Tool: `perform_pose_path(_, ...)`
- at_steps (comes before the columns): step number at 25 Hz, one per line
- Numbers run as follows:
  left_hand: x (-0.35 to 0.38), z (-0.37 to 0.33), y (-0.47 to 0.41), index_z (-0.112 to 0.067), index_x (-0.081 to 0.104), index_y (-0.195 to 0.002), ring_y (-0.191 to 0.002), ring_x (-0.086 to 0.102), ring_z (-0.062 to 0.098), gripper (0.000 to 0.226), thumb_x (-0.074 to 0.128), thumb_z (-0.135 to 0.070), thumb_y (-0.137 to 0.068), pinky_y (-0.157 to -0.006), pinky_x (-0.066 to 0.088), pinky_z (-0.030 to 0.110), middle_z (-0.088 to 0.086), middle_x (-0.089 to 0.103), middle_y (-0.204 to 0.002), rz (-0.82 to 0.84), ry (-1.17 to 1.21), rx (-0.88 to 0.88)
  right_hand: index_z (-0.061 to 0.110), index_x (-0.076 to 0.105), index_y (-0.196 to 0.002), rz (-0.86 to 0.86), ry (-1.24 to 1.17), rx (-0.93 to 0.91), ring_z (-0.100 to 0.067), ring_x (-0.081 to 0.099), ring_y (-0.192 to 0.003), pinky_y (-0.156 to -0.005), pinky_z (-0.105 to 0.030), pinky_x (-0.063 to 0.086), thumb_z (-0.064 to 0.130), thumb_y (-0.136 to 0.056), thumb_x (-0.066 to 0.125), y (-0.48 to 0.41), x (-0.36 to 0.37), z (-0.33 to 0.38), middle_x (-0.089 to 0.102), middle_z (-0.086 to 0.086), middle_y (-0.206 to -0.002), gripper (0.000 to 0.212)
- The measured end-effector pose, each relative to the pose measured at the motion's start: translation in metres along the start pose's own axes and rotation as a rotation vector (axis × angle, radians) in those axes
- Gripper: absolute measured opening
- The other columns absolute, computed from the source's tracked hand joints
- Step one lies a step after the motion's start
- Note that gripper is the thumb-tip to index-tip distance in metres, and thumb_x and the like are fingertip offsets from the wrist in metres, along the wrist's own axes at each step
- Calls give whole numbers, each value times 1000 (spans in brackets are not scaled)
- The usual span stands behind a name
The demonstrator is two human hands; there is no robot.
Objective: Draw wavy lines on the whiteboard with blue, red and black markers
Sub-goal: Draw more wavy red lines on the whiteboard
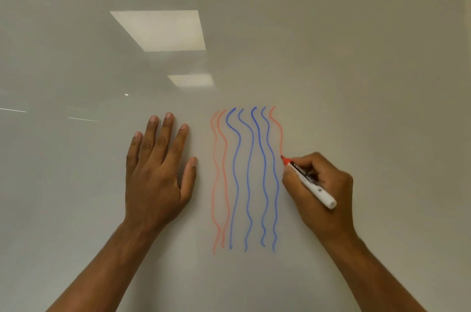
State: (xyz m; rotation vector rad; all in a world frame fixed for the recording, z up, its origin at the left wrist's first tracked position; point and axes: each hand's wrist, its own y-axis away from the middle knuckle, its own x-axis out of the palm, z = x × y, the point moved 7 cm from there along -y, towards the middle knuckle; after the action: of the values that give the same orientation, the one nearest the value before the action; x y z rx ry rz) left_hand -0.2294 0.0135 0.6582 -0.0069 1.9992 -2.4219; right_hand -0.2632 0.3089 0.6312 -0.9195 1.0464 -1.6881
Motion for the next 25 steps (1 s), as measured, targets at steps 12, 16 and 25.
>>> perform_pose_path(12, 1, -2, 4, -14, 38, -163, -163, 18, 30, 61, 45, -37, -107, -127, 23, 60, 11, 24, -174, 9, 27, -16, 41, 70, -92, 195, 113, 172, -14, 67, -75, -66, -29, 55, 23, -84, 79, 133, -22, -56, 72, 13, -81, 22)
perform_pose_path(16, 0, -3, 4, -13, 39, -162, -163, 18, 31, 61, 45, -36, -107, -127, 24, 60, 11, 25, -174, 9, 32, -11, 35, 75, -96, 124, -106, 256, -36, 70, -69, -61, -33, 55, -5, -85, 77, 94, -33, -41, 74, -4, -77, 42)
perform_pose_path(25, 1, -3, 4, -12, 37, -163, -163, 18, 32, 63, 46, -35, -105, -127, 23, 61, 11, 24, -174, 16, 30, -4, 8, 72, -100, -4, -134, -57, -14, 76, -81, -68, -25, 57, 16, -88, 73, -50, -4, 26, 78, -4, -89, 14)
